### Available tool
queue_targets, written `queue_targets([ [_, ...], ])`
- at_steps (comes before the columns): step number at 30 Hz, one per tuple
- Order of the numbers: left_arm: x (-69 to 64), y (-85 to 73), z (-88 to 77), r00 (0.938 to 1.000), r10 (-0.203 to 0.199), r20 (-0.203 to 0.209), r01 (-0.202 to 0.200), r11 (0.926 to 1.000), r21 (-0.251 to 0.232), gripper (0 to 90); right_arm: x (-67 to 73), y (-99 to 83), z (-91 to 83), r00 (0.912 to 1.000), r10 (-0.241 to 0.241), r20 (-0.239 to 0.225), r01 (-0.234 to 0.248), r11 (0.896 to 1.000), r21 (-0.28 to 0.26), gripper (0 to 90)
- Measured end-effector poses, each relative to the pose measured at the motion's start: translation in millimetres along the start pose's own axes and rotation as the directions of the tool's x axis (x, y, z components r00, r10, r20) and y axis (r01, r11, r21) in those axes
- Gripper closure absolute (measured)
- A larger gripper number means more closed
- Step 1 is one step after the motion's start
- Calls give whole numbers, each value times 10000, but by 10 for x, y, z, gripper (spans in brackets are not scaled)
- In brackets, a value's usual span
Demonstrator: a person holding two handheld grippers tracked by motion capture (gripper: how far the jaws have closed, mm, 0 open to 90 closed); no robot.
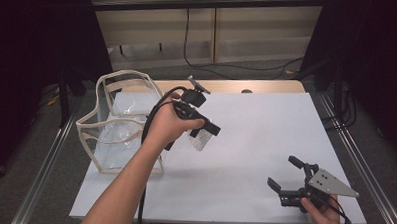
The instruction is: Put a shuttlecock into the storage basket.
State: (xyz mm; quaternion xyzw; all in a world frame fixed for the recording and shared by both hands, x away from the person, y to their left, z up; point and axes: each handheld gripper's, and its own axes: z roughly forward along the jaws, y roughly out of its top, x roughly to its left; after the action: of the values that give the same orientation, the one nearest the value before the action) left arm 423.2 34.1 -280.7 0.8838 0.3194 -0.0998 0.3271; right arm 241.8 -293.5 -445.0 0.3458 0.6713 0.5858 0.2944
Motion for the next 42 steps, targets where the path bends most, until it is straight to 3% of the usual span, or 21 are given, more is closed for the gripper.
queue_targets([
  [13, 13, 22, -134, 9994, -281, -215, 275, 9992, -278, 654, 4, 3, -1, 10000, -49, 6, 49, 10000, 30, 14],
  [17, 18, 27, -167, 9995, -209, -221, 205, 9996, -180, 654, 6, 2, 3, 10000, -45, -19, 45, 10000, 49, 14],
  [42, 74, 82, -370, 9955, -733, -603, 713, 9969, -341, 654, 9, 6, -2, 10000, -70, -29, 70, 10000, 9, 14],
])
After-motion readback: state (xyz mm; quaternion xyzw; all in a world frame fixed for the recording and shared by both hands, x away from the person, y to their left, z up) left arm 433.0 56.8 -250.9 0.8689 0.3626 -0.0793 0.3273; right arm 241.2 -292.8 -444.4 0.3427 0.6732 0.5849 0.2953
